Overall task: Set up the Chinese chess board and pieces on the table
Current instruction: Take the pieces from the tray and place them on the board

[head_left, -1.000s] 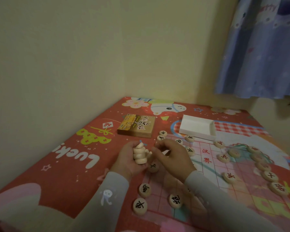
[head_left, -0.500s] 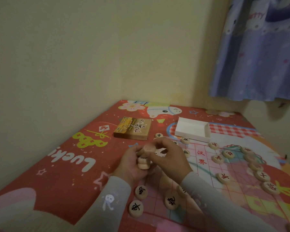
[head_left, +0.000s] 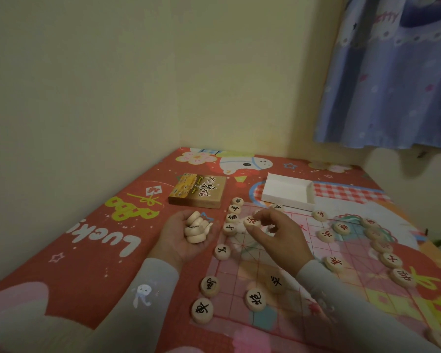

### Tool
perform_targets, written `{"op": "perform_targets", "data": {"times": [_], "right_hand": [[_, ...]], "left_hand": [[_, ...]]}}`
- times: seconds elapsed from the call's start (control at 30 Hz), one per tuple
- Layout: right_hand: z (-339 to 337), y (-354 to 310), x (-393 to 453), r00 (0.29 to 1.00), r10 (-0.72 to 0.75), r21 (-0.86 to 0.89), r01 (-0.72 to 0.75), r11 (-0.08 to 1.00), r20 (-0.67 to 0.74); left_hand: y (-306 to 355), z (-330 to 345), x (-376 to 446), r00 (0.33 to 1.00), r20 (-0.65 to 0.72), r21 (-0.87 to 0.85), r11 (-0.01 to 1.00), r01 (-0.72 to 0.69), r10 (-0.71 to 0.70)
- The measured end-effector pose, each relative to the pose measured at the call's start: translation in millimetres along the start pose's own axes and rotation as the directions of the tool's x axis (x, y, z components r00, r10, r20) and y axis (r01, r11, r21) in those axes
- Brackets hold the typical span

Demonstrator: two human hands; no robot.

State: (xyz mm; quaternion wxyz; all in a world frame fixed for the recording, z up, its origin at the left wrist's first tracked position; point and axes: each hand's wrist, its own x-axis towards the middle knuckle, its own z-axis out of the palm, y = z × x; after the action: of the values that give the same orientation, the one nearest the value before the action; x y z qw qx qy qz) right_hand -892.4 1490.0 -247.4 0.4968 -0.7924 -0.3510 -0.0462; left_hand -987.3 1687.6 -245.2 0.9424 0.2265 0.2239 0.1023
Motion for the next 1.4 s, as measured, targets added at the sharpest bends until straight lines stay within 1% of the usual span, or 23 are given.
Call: {"op": "perform_targets", "data": {"times": [0.1, 0.2, 0.23, 0.3, 0.37, 0.43, 0.5, 0.57, 0.63, 0.73, 0.83, 0.9, 1.0, 1.07, 1.13, 1.17, 1.23, 1.3, 1.33, 1.4], "right_hand": [[-21.8, 11.6, -2.5, 0.999, 0.024, -0.049, -0.026, 0.998, -0.037], [-53.4, 27.9, -8.6, 0.993, 0.066, -0.100, -0.075, 0.992, -0.095], [-64.8, 34.5, -11.7, 0.989, 0.084, -0.119, -0.098, 0.988, -0.119], [-89.9, 47.7, -23.1, 0.976, 0.138, -0.145, -0.163, 0.976, -0.168], [-109.8, 59.4, -36.6, 0.963, 0.190, -0.160, -0.221, 0.962, -0.189], [-128.3, 68.9, -53.8, 0.948, 0.222, -0.178, -0.265, 0.948, -0.227], [-139.7, 71.4, -70.5, 0.944, 0.232, -0.194, -0.279, 0.940, -0.233], [-147.8, 69.8, -89.5, 0.946, 0.243, -0.229, -0.291, 0.929, -0.215], [-148.6, 66.5, -106.9, 0.959, 0.228, -0.291, -0.269, 0.918, -0.166], [-141.5, 63.6, -121.5, 0.980, 0.187, -0.387, -0.200, 0.900, -0.070], [-132.2, 67.6, -122.3, 0.983, 0.181, -0.472, -0.157, 0.867, 0.004], [-127.0, 68.9, -121.3, 0.975, 0.220, -0.513, -0.171, 0.841, 0.036], [-126.5, 69.0, -119.8, 0.970, 0.236, -0.551, -0.165, 0.818, 0.060], [-130.0, 65.0, -116.2, 0.975, 0.221, -0.536, -0.168, 0.827, 0.036], [-131.4, 56.7, -111.2, 0.981, 0.192, -0.455, -0.186, 0.871, -0.033], [-129.9, 50.9, -108.4, 0.985, 0.158, -0.410, -0.173, 0.896, -0.069], [-122.5, 34.9, -102.4, 0.993, 0.061, -0.356, -0.094, 0.930, -0.101], [-112.1, 16.0, -96.1, 0.995, -0.027, -0.325, -0.006, 0.946, -0.095], [-107.0, 8.0, -93.0, 0.996, -0.048, -0.318, 0.019, 0.948, -0.082], [-97.7, -3.3, -86.8, 0.998, -0.045, -0.348, 0.026, 0.937, -0.046]], "left_hand": [[-5.2, 3.5, 15.5, 1.000, -0.002, 0.029, 0.999, 0.018, -0.017], [-14.4, 9.2, 30.9, 0.997, 0.049, 0.046, 0.997, 0.064, -0.067], [-19.0, 13.4, 34.5, 0.992, 0.079, 0.053, 0.995, 0.090, -0.094], [-31.5, 23.1, 44.0, 0.989, 0.076, 0.062, 0.990, 0.123, -0.128], [-42.6, 31.2, 52.4, 0.979, 0.114, 0.076, 0.984, 0.161, -0.169], [-60.0, 41.4, 59.6, 0.969, 0.120, 0.080, 0.975, 0.206, -0.215], [-73.8, 51.1, 63.4, 0.968, 0.114, 0.088, 0.973, 0.215, -0.225], [-88.8, 63.0, 61.0, 0.953, 0.153, 0.127, 0.961, 0.244, -0.262], [-98.3, 69.6, 57.0, 0.931, 0.206, 0.176, 0.948, 0.267, -0.301], [-112.7, 79.9, 47.0, 0.925, 0.208, 0.181, 0.942, 0.284, -0.319], [-124.1, 84.9, 39.4, 0.939, 0.137, 0.162, 0.942, 0.295, -0.317], [-128.1, 84.8, 37.0, 0.942, 0.122, 0.139, 0.945, 0.297, -0.313], [-132.3, 85.0, 30.4, 0.940, 0.117, 0.165, 0.940, 0.300, -0.321], [-136.5, 85.1, 24.3, 0.937, 0.113, 0.156, 0.937, 0.312, -0.331], [-140.5, 84.9, 17.6, 0.931, 0.126, 0.152, 0.934, 0.323, -0.343], [-143.1, 84.8, 15.3, 0.932, 0.119, 0.164, 0.933, 0.321, -0.342], [-148.8, 84.3, 13.8, 0.940, 0.084, 0.201, 0.929, 0.311, -0.332], [-154.4, 86.3, 10.4, 0.942, 0.066, 0.253, 0.919, 0.303, -0.329], [-156.6, 88.6, 7.8, 0.945, 0.058, 0.289, 0.911, 0.293, -0.323], [-159.8, 93.3, 1.8, 0.955, 0.011, 0.354, 0.894, 0.273, -0.296]]}}
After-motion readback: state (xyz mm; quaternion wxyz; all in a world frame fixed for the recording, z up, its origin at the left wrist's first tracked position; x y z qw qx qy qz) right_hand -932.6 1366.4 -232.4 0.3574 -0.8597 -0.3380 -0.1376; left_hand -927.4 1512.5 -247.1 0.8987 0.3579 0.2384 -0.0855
